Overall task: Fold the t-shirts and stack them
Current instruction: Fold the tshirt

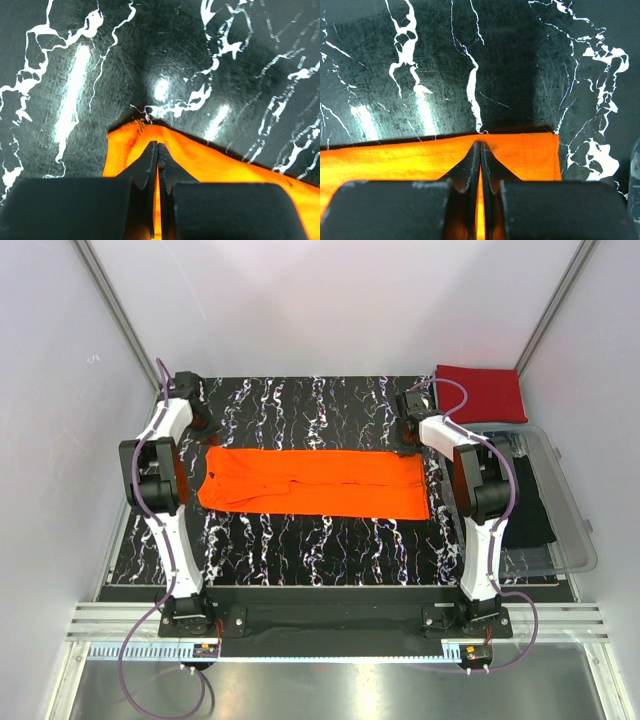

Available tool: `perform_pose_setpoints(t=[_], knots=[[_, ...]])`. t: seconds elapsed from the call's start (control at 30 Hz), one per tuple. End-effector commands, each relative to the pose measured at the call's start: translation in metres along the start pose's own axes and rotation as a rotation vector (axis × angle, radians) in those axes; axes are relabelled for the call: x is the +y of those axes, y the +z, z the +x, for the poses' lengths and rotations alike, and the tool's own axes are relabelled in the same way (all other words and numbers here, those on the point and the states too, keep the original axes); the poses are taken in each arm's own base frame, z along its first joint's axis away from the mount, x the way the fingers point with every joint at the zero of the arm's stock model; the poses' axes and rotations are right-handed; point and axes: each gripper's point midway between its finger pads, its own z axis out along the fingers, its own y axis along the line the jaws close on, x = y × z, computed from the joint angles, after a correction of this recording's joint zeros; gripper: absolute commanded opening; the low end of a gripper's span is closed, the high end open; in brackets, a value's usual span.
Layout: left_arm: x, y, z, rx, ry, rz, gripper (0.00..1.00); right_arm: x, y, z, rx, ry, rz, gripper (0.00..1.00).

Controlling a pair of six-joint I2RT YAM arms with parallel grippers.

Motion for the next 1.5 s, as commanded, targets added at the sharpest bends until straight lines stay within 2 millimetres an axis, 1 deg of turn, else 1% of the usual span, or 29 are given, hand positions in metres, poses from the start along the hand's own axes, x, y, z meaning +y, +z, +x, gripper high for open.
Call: perform_pose_setpoints(t=[0.0, 0.07, 0.2, 0.27, 0.37, 0.57, 0.7, 0.73, 0.8, 0.83, 0.87, 0.9, 0.93, 0.97, 1.0, 1.03, 1.07, 1.1, 1.13, 1.17, 1.2, 1.23, 1.27, 1.3, 1.33, 1.37, 1.4, 1.43, 1.47], knots=[[0.009, 0.019, 0.0, 0.0, -0.015, -0.045, 0.01, -0.003, -0.011, -0.012, -0.036, 0.012, -0.007, 0.06], [0.021, 0.021, 0.003, -0.002, -0.03, -0.098, 0.0, -0.007, -0.008, -0.011, -0.031, 0.016, 0.003, 0.06], [0.034, 0.029, 0.005, -0.001, -0.031, -0.155, 0.0, -0.018, -0.001, -0.008, -0.018, 0.035, 0.026, 0.05], [0.032, 0.033, 0.005, 0.006, -0.033, -0.148, 0.0, -0.017, 0.0, -0.007, -0.013, 0.039, 0.02, 0.05], [0.036, 0.038, 0.006, 0.011, -0.036, -0.162, 0.0, -0.019, 0.001, -0.006, -0.013, 0.045, 0.028, 0.05], [0.047, 0.038, 0.003, -0.008, -0.062, -0.217, 0.0, -0.036, 0.006, -0.004, -0.01, 0.092, 0.076, 0.03], [0.042, 0.04, -0.003, -0.013, -0.073, -0.187, 0.0, -0.04, 0.012, 0.001, 0.004, 0.093, 0.093, 0.03], [0.033, 0.039, -0.008, -0.015, -0.071, -0.149, 0.0, -0.039, 0.012, 0.0, 0.003, 0.093, 0.088, 0.02], [0.025, 0.041, -0.011, -0.016, -0.069, -0.118, 0.0, -0.034, 0.01, -0.005, -0.004, 0.088, 0.064, 0.03], [0.02, 0.04, -0.02, -0.034, -0.071, -0.101, 0.0, -0.033, 0.007, -0.009, -0.013, 0.09, 0.058, 0.03], [0.018, 0.048, -0.02, -0.025, -0.073, -0.091, 0.0, -0.031, 0.005, -0.013, -0.022, 0.09, 0.052, 0.05], [0.012, 0.051, -0.023, -0.026, -0.075, -0.074, 0.0, -0.029, -0.002, -0.023, -0.045, 0.094, 0.041, 0.06], [0.003, 0.05, -0.035, -0.043, -0.079, -0.033, 0.0, -0.028, -0.006, -0.028, -0.06, 0.097, 0.037, 0.07], [0.001, 0.06, -0.033, -0.031, -0.085, -0.027, 0.0, -0.027, -0.009, -0.034, -0.075, 0.095, 0.035, 0.08], [-0.006, 0.057, -0.049, -0.067, -0.106, -0.006, 0.0, -0.027, -0.017, -0.045, -0.113, 0.105, 0.029, 0.1], [-0.015, 0.058, -0.054, -0.067, -0.118, 0.034, 0.0, -0.026, -0.023, -0.047, -0.122, 0.106, 0.025, 0.12], [-0.021, 0.072, -0.054, -0.051, -0.139, 0.058, 0.0, -0.023, -0.029, -0.056, -0.16, 0.114, 0.003, 0.14], [-0.034, 0.073, -0.06, -0.047, -0.152, 0.121, 0.0, -0.022, -0.041, -0.062, -0.19, 0.12, -0.013, 0.15], [-0.051, 0.062, -0.088, -0.11, -0.162, 0.186, 0.0, -0.018, -0.048, -0.065, -0.203, 0.127, -0.035, 0.15], [-0.061, 0.075, -0.094, -0.118, -0.209, 0.232, 0.0, -0.016, -0.059, -0.068, -0.218, 0.142, -0.052, 0.15], [-0.081, 0.067, -0.108, -0.141, -0.222, 0.332, 0.0, -0.015, -0.063, -0.069, -0.222, 0.149, -0.063, 0.13], [-0.09, 0.069, -0.113, -0.149, -0.244, 0.385, 0.0, -0.012, -0.067, -0.068, -0.219, 0.159, -0.086, 0.12], [-0.105, 0.06, -0.133, -0.21, -0.289, 0.474, 0.0, -0.011, -0.073, -0.07, -0.229, 0.177, -0.094, 0.11], [-0.117, 0.052, -0.137, -0.208, -0.301, 0.554, 0.0, -0.012, -0.073, -0.064, -0.217, 0.183, -0.092, 0.1], [-0.119, 0.055, -0.131, -0.19, -0.328, 0.592, 0.02, -0.014, -0.074, -0.061, -0.208, 0.194, -0.088, 0.09], [-0.128, 0.03, -0.155, -0.254, -0.373, 0.691, 0.02, -0.012, -0.076, -0.059, -0.203, 0.202, -0.1, 0.08], [-0.13, 0.03, -0.142, -0.2, -0.403, 0.742, 0.03, -0.011, -0.075, -0.053, -0.187, 0.204, -0.107, 0.08], [-0.133, 0.021, -0.144, -0.194, -0.422, 0.783, 0.04, -0.007, -0.075, -0.05, -0.174, 0.207, -0.127, 0.06], [-0.134, 0.004, -0.152, -0.199, -0.439, 0.817, 0.05, -0.007, -0.073, -0.044, -0.156, 0.215, -0.132, 0.06]])
